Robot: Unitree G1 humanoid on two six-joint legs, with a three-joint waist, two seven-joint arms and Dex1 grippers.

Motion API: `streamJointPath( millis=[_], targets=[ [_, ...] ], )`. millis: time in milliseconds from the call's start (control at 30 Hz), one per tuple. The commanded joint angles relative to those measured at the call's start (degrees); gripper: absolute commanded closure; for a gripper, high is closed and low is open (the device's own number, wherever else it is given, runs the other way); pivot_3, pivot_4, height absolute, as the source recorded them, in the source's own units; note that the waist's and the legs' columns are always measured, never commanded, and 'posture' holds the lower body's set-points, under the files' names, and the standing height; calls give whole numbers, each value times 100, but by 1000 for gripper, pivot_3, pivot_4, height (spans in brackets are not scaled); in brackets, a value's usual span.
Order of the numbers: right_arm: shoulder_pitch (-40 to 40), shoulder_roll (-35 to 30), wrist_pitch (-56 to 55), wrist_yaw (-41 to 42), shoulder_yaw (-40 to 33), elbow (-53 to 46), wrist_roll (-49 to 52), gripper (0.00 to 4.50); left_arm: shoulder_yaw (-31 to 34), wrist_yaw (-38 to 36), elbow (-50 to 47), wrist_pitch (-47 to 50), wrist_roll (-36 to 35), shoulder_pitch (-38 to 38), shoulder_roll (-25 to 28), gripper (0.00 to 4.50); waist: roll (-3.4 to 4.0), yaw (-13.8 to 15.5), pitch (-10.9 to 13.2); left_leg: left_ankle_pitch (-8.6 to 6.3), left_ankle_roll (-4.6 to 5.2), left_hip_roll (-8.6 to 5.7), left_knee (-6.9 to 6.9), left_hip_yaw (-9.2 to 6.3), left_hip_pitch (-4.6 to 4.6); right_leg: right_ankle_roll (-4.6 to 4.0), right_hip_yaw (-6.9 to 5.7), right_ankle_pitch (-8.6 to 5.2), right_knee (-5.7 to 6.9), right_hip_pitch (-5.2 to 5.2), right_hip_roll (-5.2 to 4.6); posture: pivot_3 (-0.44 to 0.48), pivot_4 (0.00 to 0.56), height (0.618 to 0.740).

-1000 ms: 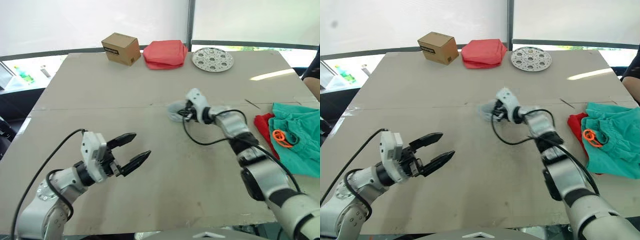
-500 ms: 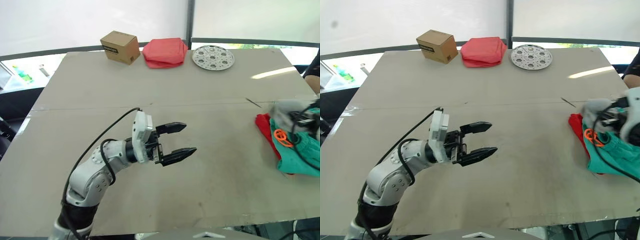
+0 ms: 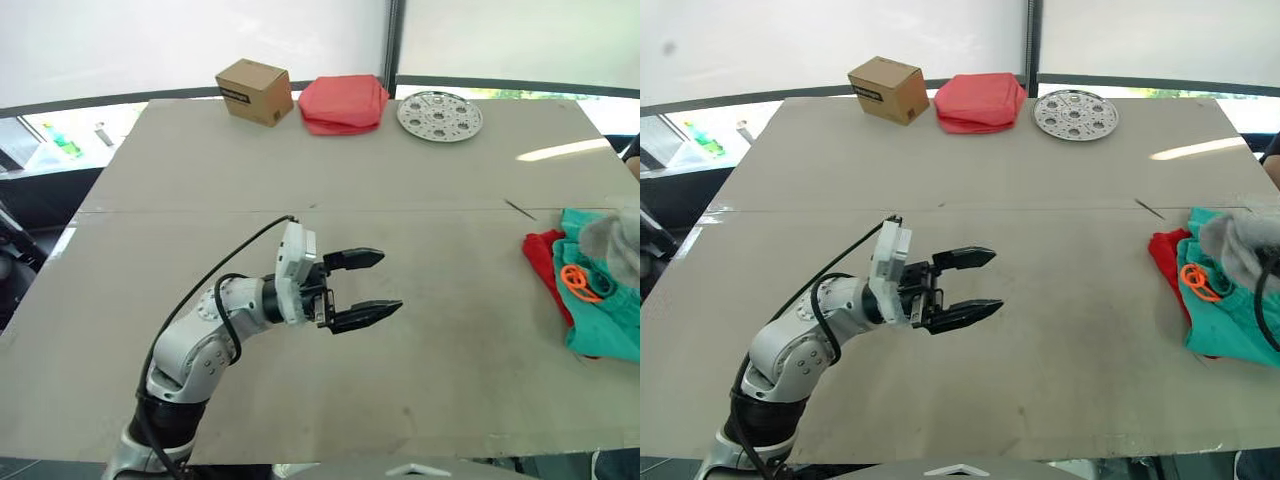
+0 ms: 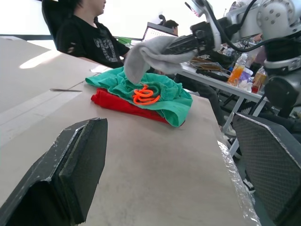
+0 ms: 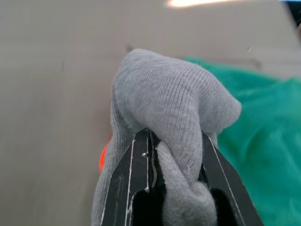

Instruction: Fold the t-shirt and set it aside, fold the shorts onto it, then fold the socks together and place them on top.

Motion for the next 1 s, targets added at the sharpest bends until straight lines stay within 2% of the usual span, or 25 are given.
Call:
streamJointPath(
  millis=[33, 133, 267, 300, 433, 600, 700, 800, 833, 867, 967, 1000],
  targets=[
    [1048, -695, 149, 797, -898, -33, 226, 4461, -8, -67, -90, -30, -51, -27, -1, 0, -3, 7, 0, -2, -1, 0, 3, 0, -3, 1, -1, -1, 0, 1, -1, 0, 150, 740],
    [1243, -1063, -215, 699, -606, 517, 50, 4461, -19, -51, -116, -28, -51, 4, 1, 0, -13, -83, 1, -12, -18, 4, 8, 7, 4, 21, 3, -13, -1, 8, -4, 0, 150, 740],
    [-544, -873, -910, -593, 1174, 1920, -316, 4461, -25, 35, -148, -52, -1, 41, -23, 0, -25, -231, 7, -16, -18, 24, 24, 29, 4, 23, -12, -14, -5, 14, -23, 0, 150, 740],
    [-839, -782, -1100, -757, 1488, 2155, -382, 4461, -11, 59, -152, -68, 22, 47, -15, 0, -28, -257, 8, -16, -17, 29, 23, 42, -2, 23, -47, -14, -15, 12, -55, 0, 150, 740],
    [-2066, -276, -1842, -1442, 2505, 3357, -729, 4461, 69, 161, -219, -96, 71, 139, 41, 0, -18, -275, 17, -24, 0, 33, 26, 61, 3, 10, -65, 7, -16, 11, -67, 0, 150, 740],
    [-2863, 166, -2679, -2096, 3059, 4553, -1160, 4461, 114, 347, -356, -105, 95, 278, 25, 0, -7, -181, 16, -18, 36, 33, 14, 63, -1, 11, -69, 8, -17, 3, -60, 0, 150, 740],
    [-3018, 383, -3077, -2339, 3113, 4897, -1249, 4461, 98, 412, -425, -116, 101, 348, 15, 0, -6, -110, 16, -17, 35, 34, 8, 62, 1, 11, -70, 9, -19, 4, -57, 0, 150, 740],
    [-2777, 538, -3461, -2208, 3168, 4786, -1206, 4461, 98, 426, -478, -133, 91, 427, 22, 0, -4, -116, 16, -18, 36, 33, 16, 63, 1, 11, -70, 9, -19, 8, -57, 0, 150, 740],
    [-2604, 563, -3567, -2083, 3191, 4642, -1161, 3281, 94, 405, -499, -126, 68, 442, 31, 0, -4, -120, 16, -18, 37, 33, 20, 62, 4, 11, -69, 9, -19, 13, -57, 0, 150, 740],
    [-2471, 579, -3597, -2024, 3183, 4522, -1123, 3103, 90, 372, -509, -116, 41, 443, 44, 0, -4, -119, 16, -19, 38, 33, 27, 62, 8, 11, -69, 9, -18, 21, -56, 0, 150, 740],
    [-2110, 592, -3554, -2019, 2888, 4046, -993, 1429, 68, 164, -471, -81, -36, 366, 129, 0, 0, -137, 16, -20, 37, 34, 36, 59, 17, 13, -73, 10, -16, 35, -55, 0, 150, 740],
    [-1925, 562, -3634, -1981, 2803, 3825, -986, 1131, 57, 103, -436, -92, -22, 331, 152, 0, 1, -137, 16, -20, 36, 34, 39, 59, 18, 14, -72, 11, -13, 34, -55, 0, 150, 740]
  ],
)
